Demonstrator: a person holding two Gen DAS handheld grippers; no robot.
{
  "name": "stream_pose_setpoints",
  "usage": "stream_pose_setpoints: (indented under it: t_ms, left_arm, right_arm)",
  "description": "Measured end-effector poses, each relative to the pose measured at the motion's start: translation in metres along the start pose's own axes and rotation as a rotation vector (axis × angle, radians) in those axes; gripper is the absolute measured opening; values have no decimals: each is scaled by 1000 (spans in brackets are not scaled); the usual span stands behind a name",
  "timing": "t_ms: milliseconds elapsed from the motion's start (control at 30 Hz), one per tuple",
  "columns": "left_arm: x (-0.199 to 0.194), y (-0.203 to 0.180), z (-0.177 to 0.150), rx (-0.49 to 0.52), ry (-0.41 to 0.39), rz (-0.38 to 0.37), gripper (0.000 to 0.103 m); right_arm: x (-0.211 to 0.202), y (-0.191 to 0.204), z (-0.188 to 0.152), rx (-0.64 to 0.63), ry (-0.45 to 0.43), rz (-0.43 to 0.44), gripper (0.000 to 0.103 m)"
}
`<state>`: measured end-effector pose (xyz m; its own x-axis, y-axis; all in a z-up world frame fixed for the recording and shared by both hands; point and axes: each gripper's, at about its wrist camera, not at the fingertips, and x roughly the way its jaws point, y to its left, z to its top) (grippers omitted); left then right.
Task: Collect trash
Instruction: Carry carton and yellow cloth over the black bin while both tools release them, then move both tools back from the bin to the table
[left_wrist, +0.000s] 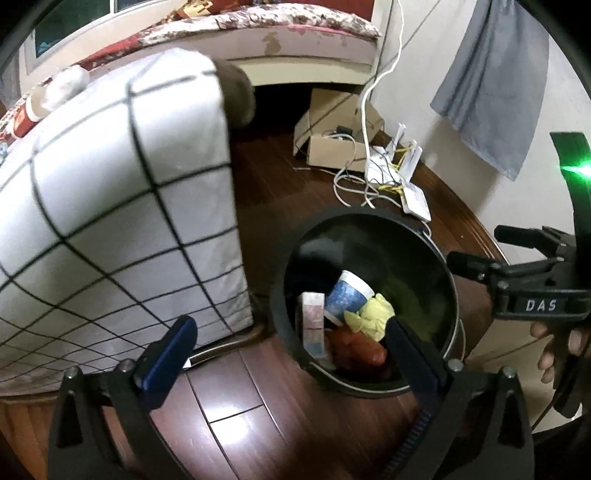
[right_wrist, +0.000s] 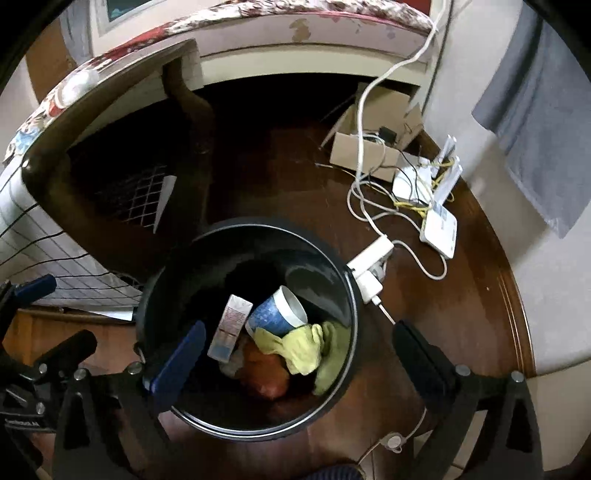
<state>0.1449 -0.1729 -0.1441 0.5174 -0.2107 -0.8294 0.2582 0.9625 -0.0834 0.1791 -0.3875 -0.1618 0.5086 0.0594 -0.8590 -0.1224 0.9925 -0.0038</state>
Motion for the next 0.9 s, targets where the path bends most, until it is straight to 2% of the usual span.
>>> stream_pose_setpoints:
  t_ms: [267, 467, 667, 900]
  left_arm:
    - [-24, 8, 6, -19, -49, 18, 102]
    - [-47, 19, 10, -34, -95, 26, 102]
    - [-79, 38, 18, -65, -166, 35, 102]
    - [-105, 83, 28, -118, -237, 112, 102]
  right_arm:
    - [-17, 14, 9, -29, -43, 12, 102]
    - [-42, 34, 20, -67, -109, 25, 102]
    - [-70, 55, 35, -97, -223, 45, 102]
    - [-95, 87, 67, -98, -343, 126, 102]
